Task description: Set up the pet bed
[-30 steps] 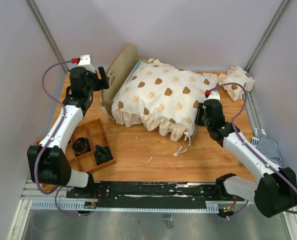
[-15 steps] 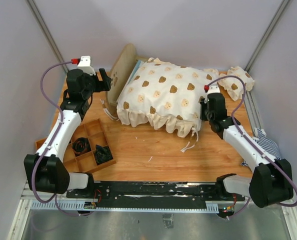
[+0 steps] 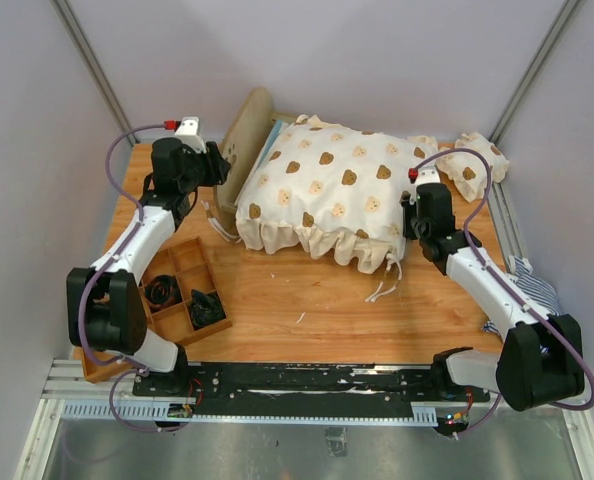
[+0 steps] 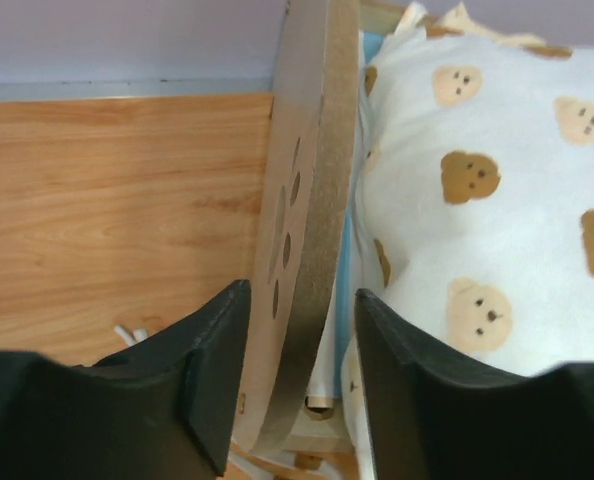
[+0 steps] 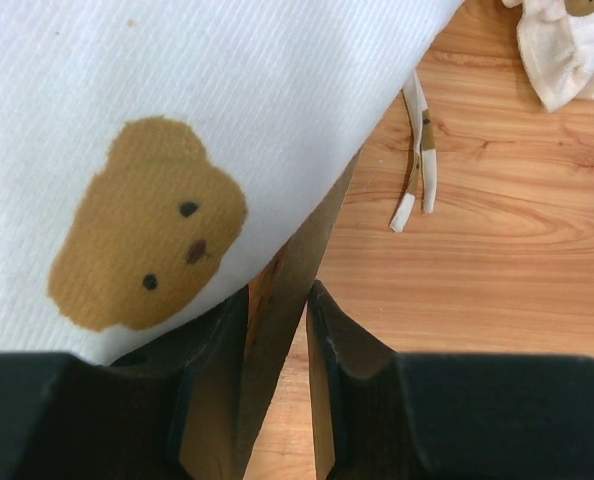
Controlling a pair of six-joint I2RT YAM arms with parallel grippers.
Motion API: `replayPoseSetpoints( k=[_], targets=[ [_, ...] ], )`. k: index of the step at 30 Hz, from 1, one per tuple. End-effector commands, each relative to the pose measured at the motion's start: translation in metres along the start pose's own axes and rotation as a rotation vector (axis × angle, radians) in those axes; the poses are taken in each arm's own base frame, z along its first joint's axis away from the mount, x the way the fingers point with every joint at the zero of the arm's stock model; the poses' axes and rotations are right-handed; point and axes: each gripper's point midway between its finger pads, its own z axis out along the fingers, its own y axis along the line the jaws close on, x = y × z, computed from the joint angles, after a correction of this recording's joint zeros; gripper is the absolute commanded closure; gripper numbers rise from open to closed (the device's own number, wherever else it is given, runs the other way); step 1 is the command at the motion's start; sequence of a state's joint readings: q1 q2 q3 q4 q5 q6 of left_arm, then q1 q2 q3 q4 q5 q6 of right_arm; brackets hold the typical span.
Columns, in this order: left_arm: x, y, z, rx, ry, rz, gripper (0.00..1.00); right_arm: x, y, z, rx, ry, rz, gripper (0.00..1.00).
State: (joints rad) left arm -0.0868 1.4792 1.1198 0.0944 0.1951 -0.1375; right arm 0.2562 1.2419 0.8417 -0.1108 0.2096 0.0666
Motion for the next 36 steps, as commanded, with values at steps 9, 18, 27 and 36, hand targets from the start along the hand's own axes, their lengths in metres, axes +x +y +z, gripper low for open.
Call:
replayPoseSetpoints(
  k=[9,18,27,36],
  targets=[
    [-0.007,-0.073,-0.036,0.133,-0.006,0.033,1.0,0.005,-0.038,-0.007,0.127,0.058,-0.064,0.85],
    [0.012,-0.065,-0.089,0.033,-0.017,-0.038,1.0,0.013,-0.087,0.017,0.4,0.106,-0.149,0.81],
    [0.009,-0.082,-0.103,0.111,-0.055,-0.166,0.71,-0.014,-0.091,0.019,0.407,0.219,-0.185,0.52],
    [0.011,-0.057,-0.13,-0.021,-0.08,-0.119,0.3,-0.05,-0.12,-0.057,0.531,0.209,-0.139,0.4]
  ],
)
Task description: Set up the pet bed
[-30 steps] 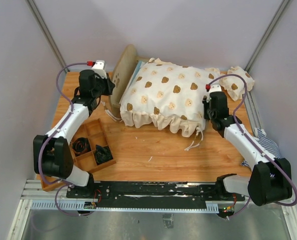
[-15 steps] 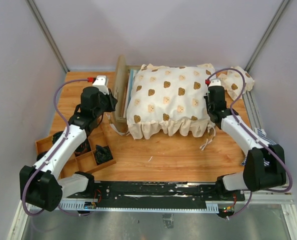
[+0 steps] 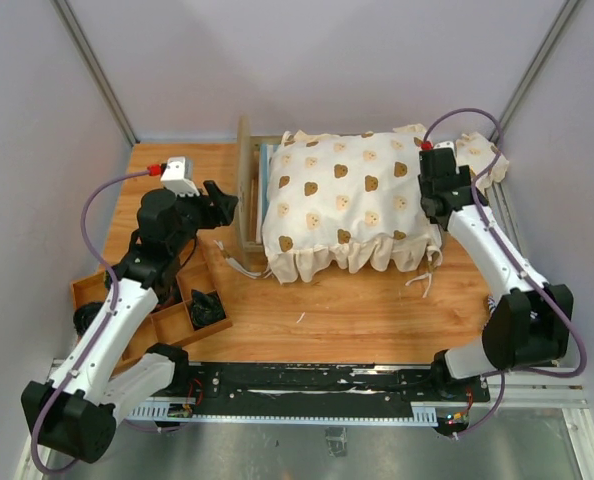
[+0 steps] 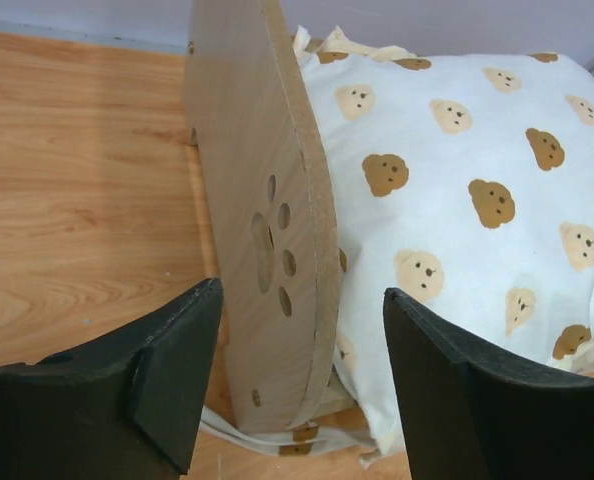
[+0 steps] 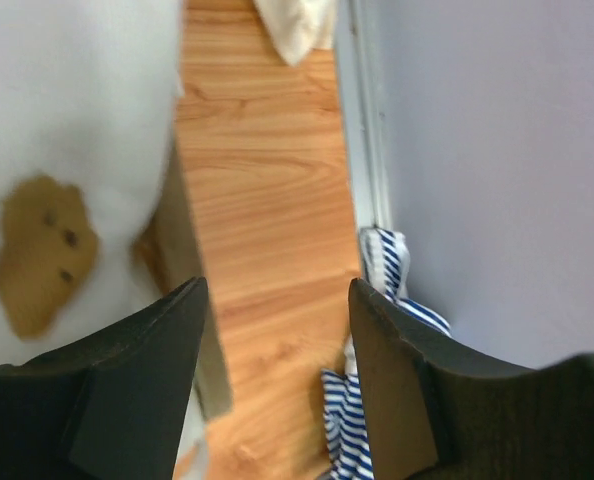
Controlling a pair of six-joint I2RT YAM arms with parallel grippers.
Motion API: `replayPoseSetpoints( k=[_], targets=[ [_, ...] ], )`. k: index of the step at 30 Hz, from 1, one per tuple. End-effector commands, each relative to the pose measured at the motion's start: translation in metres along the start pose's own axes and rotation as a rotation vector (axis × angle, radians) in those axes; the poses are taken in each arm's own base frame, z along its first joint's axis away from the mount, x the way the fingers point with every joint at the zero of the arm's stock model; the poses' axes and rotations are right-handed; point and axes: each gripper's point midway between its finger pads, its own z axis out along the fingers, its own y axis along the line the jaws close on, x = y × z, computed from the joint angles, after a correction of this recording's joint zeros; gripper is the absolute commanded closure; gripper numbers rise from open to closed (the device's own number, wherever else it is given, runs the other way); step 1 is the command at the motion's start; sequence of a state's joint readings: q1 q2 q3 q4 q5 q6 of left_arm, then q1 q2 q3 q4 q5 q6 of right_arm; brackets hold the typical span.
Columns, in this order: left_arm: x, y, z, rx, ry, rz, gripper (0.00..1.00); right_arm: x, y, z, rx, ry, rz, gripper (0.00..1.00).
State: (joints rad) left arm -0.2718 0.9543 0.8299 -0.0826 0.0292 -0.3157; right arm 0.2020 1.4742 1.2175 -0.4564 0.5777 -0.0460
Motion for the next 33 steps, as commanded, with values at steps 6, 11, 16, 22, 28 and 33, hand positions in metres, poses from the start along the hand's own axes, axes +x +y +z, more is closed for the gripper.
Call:
replayPoseSetpoints(
  k=[6,11,16,22,28,33],
  targets=[
    [0.012,0.002,-0.034,0.001,0.043,0.043,0.3,-0.027,-0.029,-0.085,-0.181,-0.159,0.141,0.37],
    [0.021,-0.011,-0.056,0.098,0.024,0.052,0.27,-0.052,0.076,-0.172,-0.679,-0.561,-0.012,0.36],
    [0.038,-0.017,-0.07,0.174,0.01,0.065,0.18,-0.038,0.163,-0.241,-0.951,-0.883,-0.317,0.34],
    [0.042,-0.005,-0.079,0.142,-0.065,0.094,0.05,-0.008,0.25,-0.284,-1.054,-1.121,-0.789,0.33],
    [0.026,0.021,-0.092,-0.012,-0.144,0.121,0.01,-0.003,0.316,-0.287,-1.02,-1.23,-1.063,0.31],
    [0.016,0.025,-0.102,-0.036,-0.203,0.13,0.01,-0.011,0.344,-0.272,-0.956,-1.243,-1.182,0.31]
  ],
)
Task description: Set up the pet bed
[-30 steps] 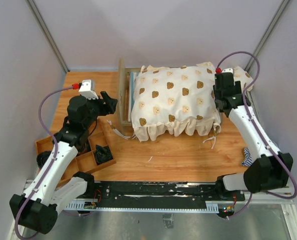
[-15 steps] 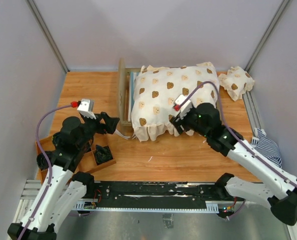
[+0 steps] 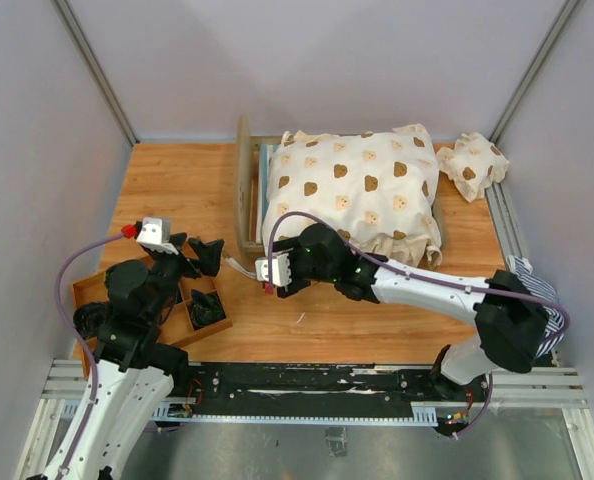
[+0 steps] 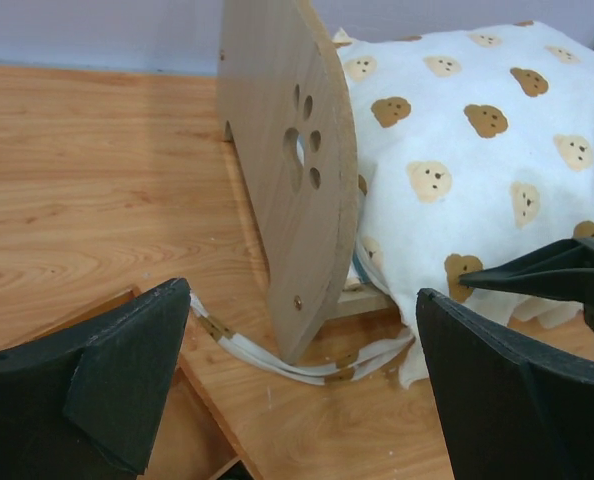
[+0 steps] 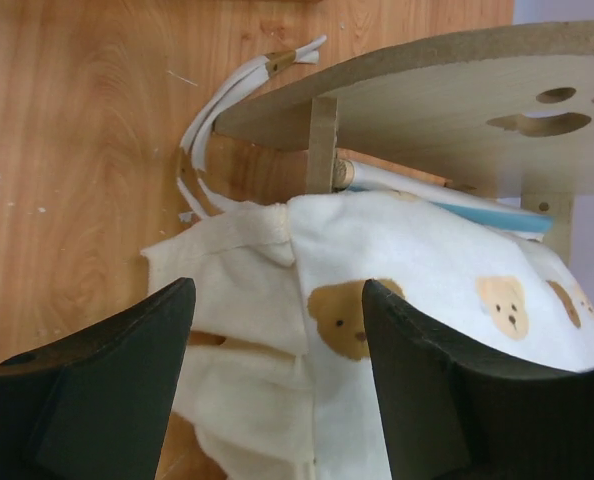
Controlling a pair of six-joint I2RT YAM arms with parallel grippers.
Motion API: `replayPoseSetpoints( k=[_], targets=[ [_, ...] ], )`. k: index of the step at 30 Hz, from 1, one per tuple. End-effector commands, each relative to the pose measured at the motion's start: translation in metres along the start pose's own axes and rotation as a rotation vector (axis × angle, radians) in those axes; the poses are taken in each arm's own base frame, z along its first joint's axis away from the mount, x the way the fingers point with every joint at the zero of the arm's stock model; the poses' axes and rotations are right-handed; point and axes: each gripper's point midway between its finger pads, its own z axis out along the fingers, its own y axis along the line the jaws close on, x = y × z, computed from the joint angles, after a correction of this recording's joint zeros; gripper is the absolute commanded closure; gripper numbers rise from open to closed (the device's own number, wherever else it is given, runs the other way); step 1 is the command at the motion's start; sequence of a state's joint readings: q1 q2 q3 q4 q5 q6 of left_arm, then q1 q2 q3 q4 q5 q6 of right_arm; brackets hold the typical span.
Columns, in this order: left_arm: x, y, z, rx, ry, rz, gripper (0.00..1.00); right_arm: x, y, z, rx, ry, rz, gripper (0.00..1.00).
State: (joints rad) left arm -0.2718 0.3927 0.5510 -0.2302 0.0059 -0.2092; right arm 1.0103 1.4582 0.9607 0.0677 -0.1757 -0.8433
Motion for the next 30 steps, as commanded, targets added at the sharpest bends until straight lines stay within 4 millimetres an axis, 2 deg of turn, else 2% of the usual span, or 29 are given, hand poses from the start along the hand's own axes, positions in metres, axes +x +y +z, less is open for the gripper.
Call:
replayPoseSetpoints(
  k=[1,6,8,10,12,13,17,22,25,30],
  targets=[
    [-0.015,0.01,-0.007,-0.055,-0.067,0.022,0.01,-0.015,-0.03,0.018,0.055,-0.022,-0.2,0.31],
    [-0.015,0.011,-0.005,-0.062,-0.059,0.024,0.01,0.0,-0.029,0.032,0.034,0.044,-0.228,0.47],
    [-0.014,0.008,-0.004,-0.048,-0.051,0.025,0.02,0.002,-0.028,0.035,0.033,0.054,-0.236,0.59],
    [-0.014,0.006,-0.003,-0.038,-0.052,0.018,0.04,0.003,-0.035,0.035,0.052,0.065,-0.231,0.77],
    [-0.014,0.006,-0.002,-0.036,-0.051,0.012,0.05,-0.002,-0.045,0.031,0.082,0.062,-0.213,0.93],
    [-0.013,0.006,-0.001,-0.036,-0.047,0.009,0.07,-0.006,-0.049,0.028,0.099,0.048,-0.184,0.98],
    [-0.012,-0.002,0.003,-0.002,-0.014,0.0,0.13,-0.017,-0.074,0.012,0.143,-0.021,-0.038,1.0],
    [-0.005,-0.025,0.011,0.13,0.048,0.023,0.21,-0.019,-0.106,-0.012,0.172,-0.148,0.199,1.0],
    [0.001,-0.036,0.015,0.201,0.079,0.037,0.26,-0.011,-0.123,-0.025,0.189,-0.202,0.279,1.0],
    [0.004,-0.055,0.021,0.32,0.095,0.057,0.35,0.004,-0.143,-0.034,0.199,-0.241,0.356,1.0]
  ],
)
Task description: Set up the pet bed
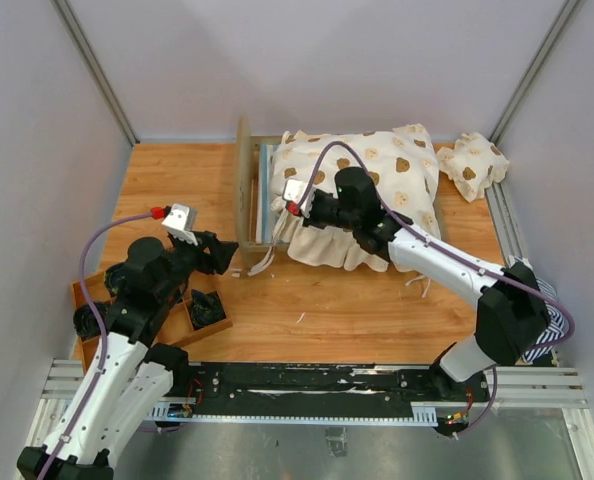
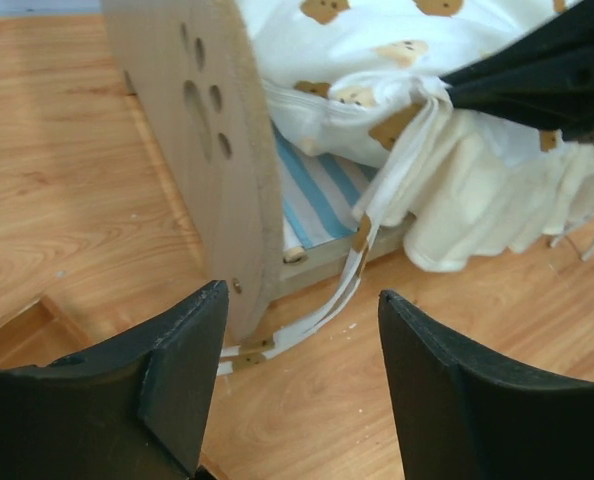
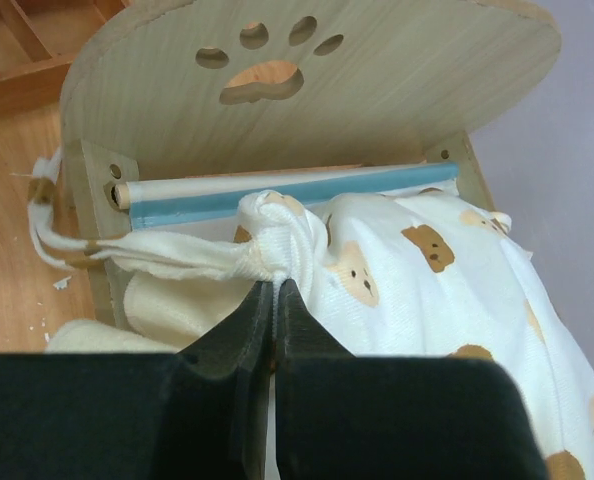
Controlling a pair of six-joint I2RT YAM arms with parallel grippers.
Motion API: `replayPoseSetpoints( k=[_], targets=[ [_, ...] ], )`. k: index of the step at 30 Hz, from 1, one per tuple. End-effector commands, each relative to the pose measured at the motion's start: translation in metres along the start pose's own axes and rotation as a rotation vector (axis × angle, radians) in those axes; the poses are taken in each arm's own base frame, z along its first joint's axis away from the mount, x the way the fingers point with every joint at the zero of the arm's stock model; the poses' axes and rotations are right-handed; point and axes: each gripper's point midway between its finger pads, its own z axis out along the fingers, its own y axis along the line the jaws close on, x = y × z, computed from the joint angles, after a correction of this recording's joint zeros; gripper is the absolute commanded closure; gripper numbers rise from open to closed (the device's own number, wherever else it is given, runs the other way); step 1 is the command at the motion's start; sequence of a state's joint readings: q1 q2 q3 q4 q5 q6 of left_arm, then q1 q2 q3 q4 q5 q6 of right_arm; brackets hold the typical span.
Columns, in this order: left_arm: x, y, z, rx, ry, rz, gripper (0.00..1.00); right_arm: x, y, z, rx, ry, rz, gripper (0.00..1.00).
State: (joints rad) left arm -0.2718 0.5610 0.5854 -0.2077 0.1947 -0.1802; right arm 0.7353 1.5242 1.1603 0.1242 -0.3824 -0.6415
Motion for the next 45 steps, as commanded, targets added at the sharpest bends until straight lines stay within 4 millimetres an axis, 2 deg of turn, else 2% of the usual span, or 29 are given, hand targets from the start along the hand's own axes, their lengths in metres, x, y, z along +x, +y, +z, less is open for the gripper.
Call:
replayPoseSetpoints(
  k=[1,7,10,12,15,19,22,29,34,45],
  targets=[
    [-0.021,-0.033,0.003,0.185,-0.05,0.063,0.36,-0.024,-0.028,-0.009,0.009,-0.129,0.117,1.0],
    [-0.014,-0.052,0.019,0.276,-0.018,0.119,0.49,-0.023,-0.047,-0.012,0.021,-0.196,0.173,1.0],
    [-0.002,-0.062,0.033,0.3,0.031,0.176,0.51,-0.02,-0.054,-0.014,0.024,-0.215,0.193,1.0],
    [0.008,-0.068,0.045,0.301,0.078,0.205,0.55,-0.021,-0.054,-0.015,0.019,-0.229,0.196,1.0],
    [0.011,-0.077,0.058,0.294,0.106,0.236,0.61,-0.017,-0.053,-0.017,0.018,-0.232,0.198,1.0],
    [0.018,-0.071,0.077,0.231,0.145,0.25,0.64,-0.017,-0.057,-0.02,0.025,-0.251,0.216,1.0],
    [0.021,-0.068,0.087,0.208,0.14,0.249,0.72,-0.018,-0.058,-0.022,0.03,-0.268,0.218,1.0],
    [0.037,-0.07,0.107,0.225,0.161,0.248,0.72,-0.021,-0.062,-0.026,0.033,-0.286,0.224,1.0],
    [0.044,-0.078,0.114,0.269,0.16,0.23,0.68,-0.022,-0.062,-0.027,0.032,-0.29,0.222,1.0],
    [0.064,-0.079,0.127,0.285,0.192,0.212,0.62,-0.02,-0.061,-0.026,0.03,-0.291,0.227,1.0]
  ],
)
